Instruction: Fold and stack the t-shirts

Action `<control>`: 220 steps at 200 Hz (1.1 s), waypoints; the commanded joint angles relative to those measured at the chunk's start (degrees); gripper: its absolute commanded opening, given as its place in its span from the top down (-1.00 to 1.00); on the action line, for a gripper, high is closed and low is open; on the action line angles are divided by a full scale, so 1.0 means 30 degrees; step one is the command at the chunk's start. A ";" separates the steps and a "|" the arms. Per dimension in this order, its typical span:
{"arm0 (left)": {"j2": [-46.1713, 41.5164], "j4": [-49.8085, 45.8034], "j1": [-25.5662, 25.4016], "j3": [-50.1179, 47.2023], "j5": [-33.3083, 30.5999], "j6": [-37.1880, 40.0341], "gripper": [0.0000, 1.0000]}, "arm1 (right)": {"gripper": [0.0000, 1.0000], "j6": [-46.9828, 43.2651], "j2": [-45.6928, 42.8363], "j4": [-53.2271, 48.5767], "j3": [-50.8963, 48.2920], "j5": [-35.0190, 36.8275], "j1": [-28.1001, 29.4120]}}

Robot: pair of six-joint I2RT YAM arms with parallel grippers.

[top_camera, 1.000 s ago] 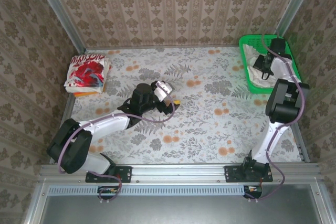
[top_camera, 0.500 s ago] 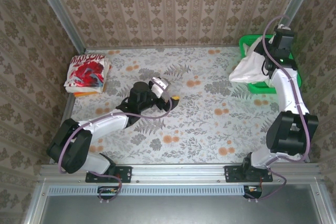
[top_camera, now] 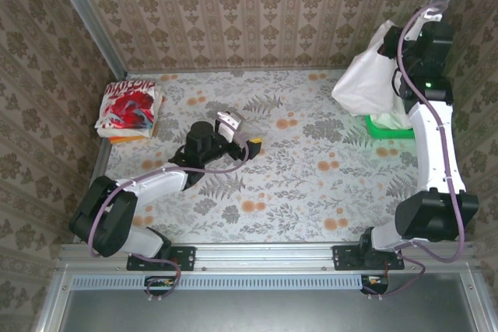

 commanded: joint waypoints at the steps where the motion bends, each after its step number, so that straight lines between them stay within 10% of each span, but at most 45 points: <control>1: -0.0366 0.1499 0.0387 -0.0421 0.0754 -0.0925 -0.99 | 1.00 -0.0312 -0.0915 0.0164 0.2419 -0.1981 0.0933; 94: -0.1248 0.2320 0.1635 -0.1413 0.1073 -0.1633 -0.99 | 1.00 -0.0290 0.2831 -0.2616 0.9697 -0.7839 0.5779; 160: -0.2800 0.1872 0.2567 -0.2643 0.0910 -0.2023 -1.00 | 1.00 0.0311 0.4989 -0.2830 0.7518 -0.5413 0.7751; 220: -0.2928 -0.1140 0.2878 -0.2371 -0.2452 -0.3429 -1.00 | -0.47 -0.0439 0.5216 -0.4587 0.1114 0.1154 0.5433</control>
